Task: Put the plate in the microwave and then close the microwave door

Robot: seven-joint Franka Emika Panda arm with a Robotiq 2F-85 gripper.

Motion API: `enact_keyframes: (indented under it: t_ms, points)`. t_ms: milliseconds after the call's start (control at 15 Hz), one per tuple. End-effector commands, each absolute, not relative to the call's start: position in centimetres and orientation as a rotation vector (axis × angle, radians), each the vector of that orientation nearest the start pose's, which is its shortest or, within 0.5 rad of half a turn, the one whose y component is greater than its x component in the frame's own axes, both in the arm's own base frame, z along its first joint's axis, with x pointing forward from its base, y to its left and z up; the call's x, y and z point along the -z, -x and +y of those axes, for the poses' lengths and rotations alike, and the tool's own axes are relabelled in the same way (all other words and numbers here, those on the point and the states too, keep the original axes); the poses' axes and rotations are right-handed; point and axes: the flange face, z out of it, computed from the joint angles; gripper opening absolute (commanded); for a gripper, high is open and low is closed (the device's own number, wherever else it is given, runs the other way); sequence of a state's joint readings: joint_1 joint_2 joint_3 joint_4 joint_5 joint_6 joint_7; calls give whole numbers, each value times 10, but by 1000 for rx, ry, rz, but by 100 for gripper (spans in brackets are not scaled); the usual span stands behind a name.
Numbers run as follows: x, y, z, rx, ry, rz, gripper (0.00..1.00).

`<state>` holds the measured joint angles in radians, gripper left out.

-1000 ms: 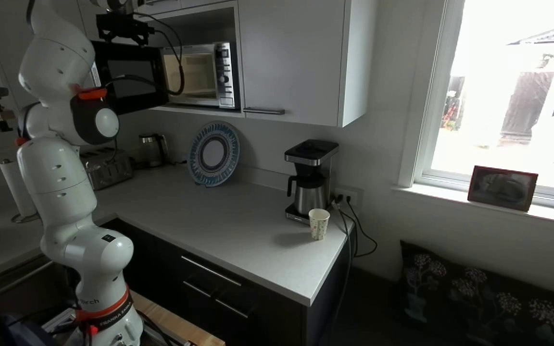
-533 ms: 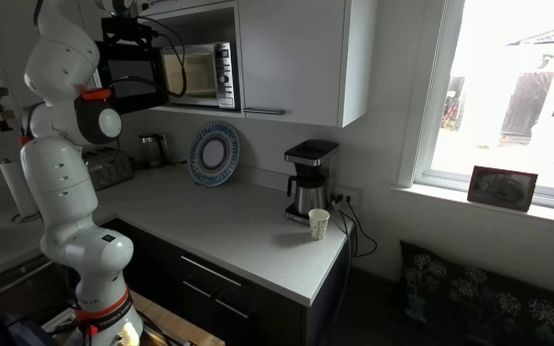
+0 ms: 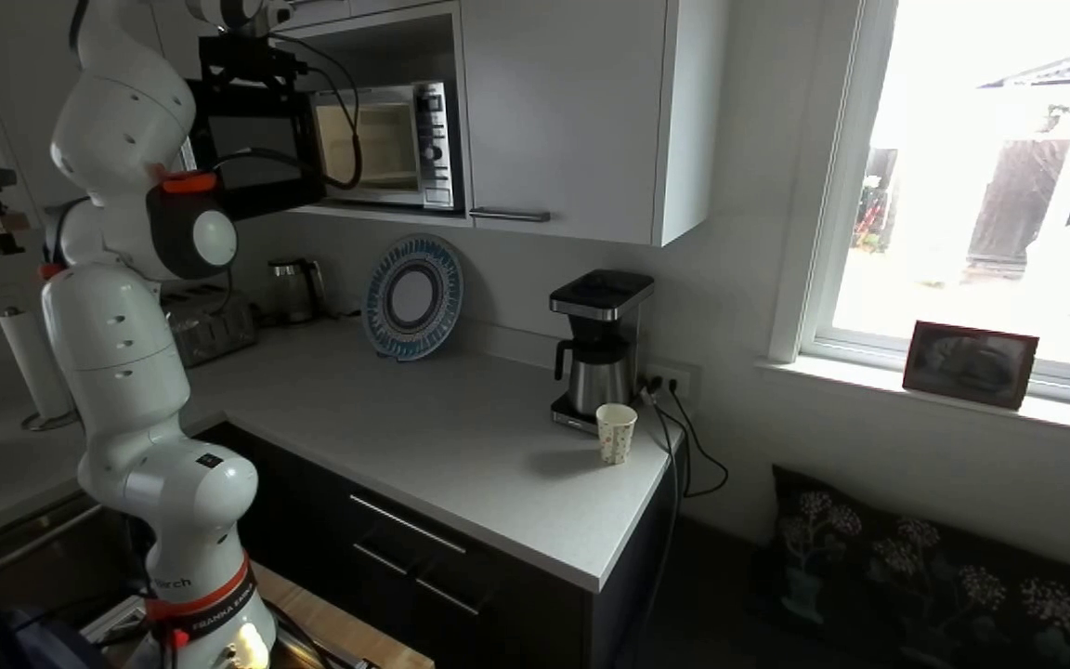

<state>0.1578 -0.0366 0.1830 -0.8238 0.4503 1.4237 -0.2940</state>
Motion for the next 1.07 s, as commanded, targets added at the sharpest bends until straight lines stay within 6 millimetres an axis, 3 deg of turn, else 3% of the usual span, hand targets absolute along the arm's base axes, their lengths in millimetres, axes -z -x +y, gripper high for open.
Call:
enact_keyframes:
  t_ms: [0, 733, 1000]
  points:
    - [-955, -369, 190, 836, 2368, -1075, 100]
    - [-958, -355, 187, 789, 2401, -1034, 100]
    - [-956, -330, 173, 732, 2476, -1178, 100]
